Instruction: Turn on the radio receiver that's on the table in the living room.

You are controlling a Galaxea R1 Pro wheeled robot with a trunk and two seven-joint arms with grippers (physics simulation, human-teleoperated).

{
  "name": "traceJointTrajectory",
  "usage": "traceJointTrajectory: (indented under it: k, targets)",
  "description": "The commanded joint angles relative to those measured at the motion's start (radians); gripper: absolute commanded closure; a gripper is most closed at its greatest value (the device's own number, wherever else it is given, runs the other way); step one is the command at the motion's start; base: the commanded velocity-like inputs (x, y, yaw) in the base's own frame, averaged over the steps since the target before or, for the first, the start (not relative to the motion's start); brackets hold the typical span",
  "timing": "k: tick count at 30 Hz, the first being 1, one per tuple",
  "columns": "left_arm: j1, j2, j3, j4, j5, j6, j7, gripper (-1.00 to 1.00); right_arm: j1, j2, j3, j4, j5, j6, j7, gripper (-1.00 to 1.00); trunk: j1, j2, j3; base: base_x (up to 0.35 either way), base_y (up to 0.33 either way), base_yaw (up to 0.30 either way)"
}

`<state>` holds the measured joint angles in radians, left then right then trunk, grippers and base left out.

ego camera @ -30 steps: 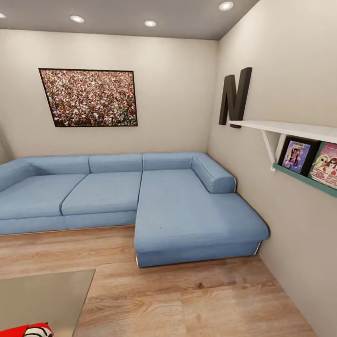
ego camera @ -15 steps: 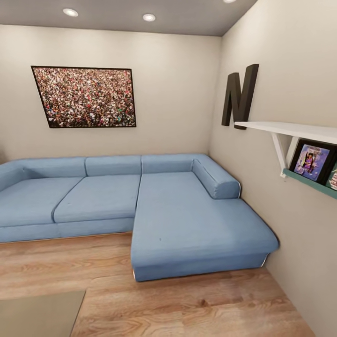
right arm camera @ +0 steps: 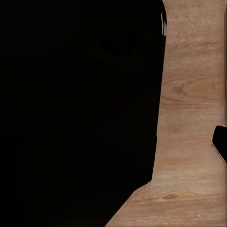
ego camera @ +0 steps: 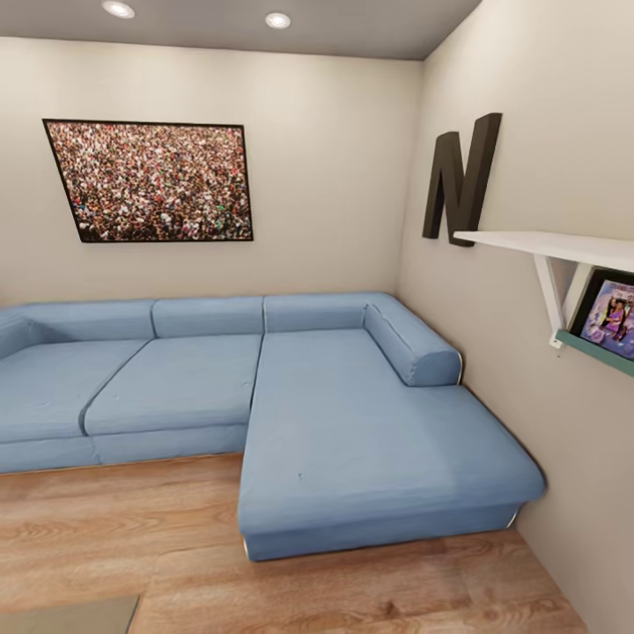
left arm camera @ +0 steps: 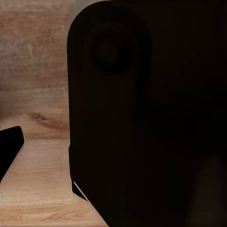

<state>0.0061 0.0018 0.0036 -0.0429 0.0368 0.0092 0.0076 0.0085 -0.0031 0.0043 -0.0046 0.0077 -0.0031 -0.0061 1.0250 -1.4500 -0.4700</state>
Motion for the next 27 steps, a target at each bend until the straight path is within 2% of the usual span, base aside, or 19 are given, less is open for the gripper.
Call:
traceJointTrajectory:
  k: [1,11,27]
  targets:
    - [0.000,0.000,0.000,0.000,0.000,0.000,0.000,-1.00,0.000,0.000,0.000,0.000,0.000,0.000,0.000,-1.00,0.000,0.000,0.000,0.323,0.000,0.000]
    - [0.000,0.000,0.000,0.000,0.000,-0.007,-0.001,-1.00,0.000,0.000,-0.001,0.000,-0.001,-0.002,0.000,-1.00,0.000,0.000,0.000,0.271,0.000,0.026]
    - [0.000,-0.003,0.001,0.000,0.000,-0.011,-0.002,-1.00,0.000,0.000,0.002,0.000,-0.002,-0.031,0.000,-1.00,0.000,0.000,0.000,0.017,0.000,0.257]
